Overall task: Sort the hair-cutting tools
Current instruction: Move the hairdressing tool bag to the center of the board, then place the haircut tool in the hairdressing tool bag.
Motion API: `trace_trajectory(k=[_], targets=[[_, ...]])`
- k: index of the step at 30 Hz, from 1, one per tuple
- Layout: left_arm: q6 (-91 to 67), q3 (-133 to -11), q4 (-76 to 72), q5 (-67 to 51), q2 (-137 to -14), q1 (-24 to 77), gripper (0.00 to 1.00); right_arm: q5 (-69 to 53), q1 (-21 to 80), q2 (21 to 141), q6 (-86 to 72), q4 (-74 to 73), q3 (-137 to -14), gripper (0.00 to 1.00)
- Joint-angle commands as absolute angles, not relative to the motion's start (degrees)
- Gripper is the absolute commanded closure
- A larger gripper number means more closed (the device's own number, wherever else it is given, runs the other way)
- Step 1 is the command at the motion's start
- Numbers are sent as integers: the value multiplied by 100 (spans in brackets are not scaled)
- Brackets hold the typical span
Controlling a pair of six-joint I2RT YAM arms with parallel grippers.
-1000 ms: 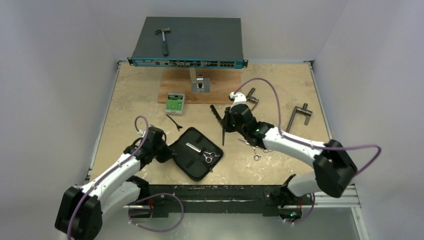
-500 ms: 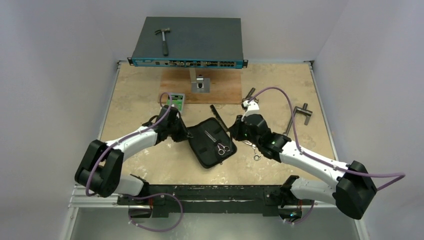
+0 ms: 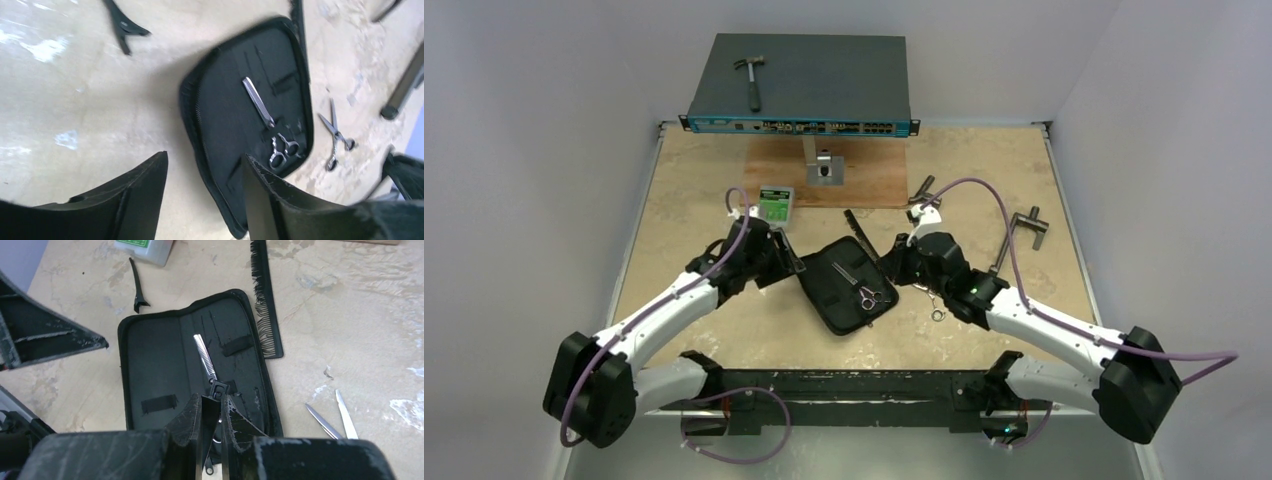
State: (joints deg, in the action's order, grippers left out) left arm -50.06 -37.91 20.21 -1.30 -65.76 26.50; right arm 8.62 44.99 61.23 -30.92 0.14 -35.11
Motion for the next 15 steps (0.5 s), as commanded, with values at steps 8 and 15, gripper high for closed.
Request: trace_trajectory(k=[8,15], targets=[[-5503,-3742,2089,579,-7076,4125,62,477,4537,7185,-2980,1074,-3931,100],[-5639,-3216,1804,782,-6938,4124,63,728,4730,7895,-2868,1199,-4560,100]])
